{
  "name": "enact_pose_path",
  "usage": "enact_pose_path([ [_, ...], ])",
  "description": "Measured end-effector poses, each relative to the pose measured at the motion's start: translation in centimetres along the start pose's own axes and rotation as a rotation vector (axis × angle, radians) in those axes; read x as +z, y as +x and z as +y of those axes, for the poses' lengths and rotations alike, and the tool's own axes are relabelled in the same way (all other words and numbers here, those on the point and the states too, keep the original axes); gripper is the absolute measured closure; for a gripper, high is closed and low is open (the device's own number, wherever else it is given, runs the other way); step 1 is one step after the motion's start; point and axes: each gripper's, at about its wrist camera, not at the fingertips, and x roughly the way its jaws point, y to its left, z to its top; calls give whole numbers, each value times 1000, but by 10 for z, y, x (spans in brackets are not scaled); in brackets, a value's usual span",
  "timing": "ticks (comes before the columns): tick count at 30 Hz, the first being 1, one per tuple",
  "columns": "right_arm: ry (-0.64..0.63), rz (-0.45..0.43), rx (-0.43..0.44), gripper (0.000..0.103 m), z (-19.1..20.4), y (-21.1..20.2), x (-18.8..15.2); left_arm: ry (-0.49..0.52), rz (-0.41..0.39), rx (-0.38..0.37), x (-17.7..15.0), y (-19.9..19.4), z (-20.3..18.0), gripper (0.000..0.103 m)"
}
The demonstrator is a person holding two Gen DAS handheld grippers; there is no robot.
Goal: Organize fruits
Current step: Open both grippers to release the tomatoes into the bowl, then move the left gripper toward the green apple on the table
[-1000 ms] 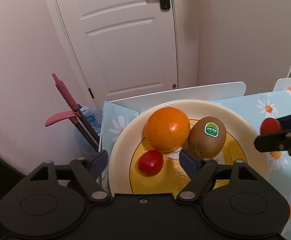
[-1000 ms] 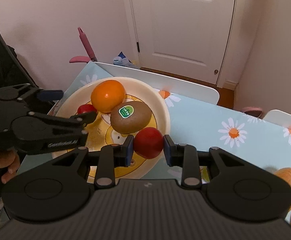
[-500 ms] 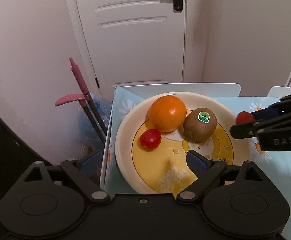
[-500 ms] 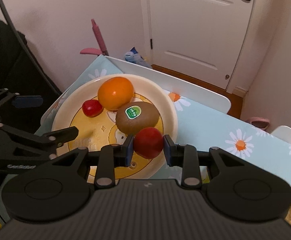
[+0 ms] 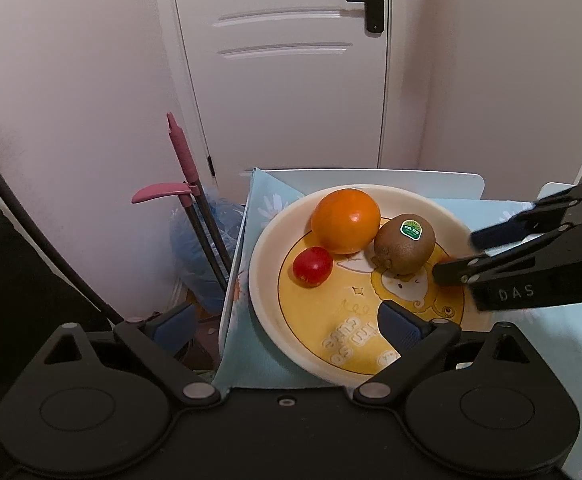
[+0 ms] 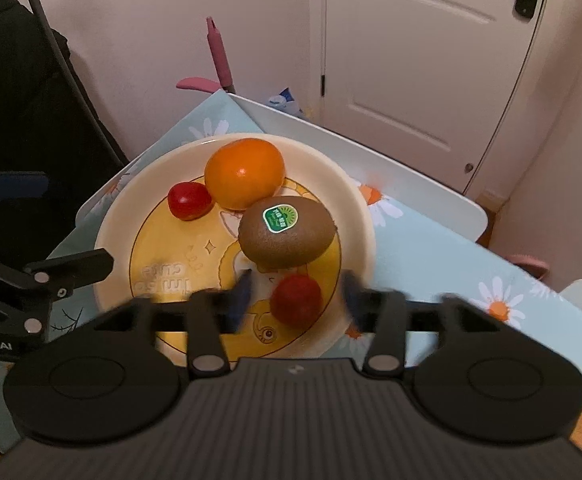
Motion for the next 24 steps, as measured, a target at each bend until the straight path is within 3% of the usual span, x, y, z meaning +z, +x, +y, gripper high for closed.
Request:
enact_pose_path([
  [1,4,-14,-13,6,0,-3,-1,3,-2,1,0,-2,0,4],
  [3,17,-40,-21,1,-1,-11,-3,9,-7,1,-1,-6,-1,4],
  [12,123,-72,-47,1,-1,-50,-8,-8,-52,-35,0,-33,-3,4],
  [24,220,-126,-159,1,-8,-118,-35,48,-133,-69,2,-72,-16,4],
])
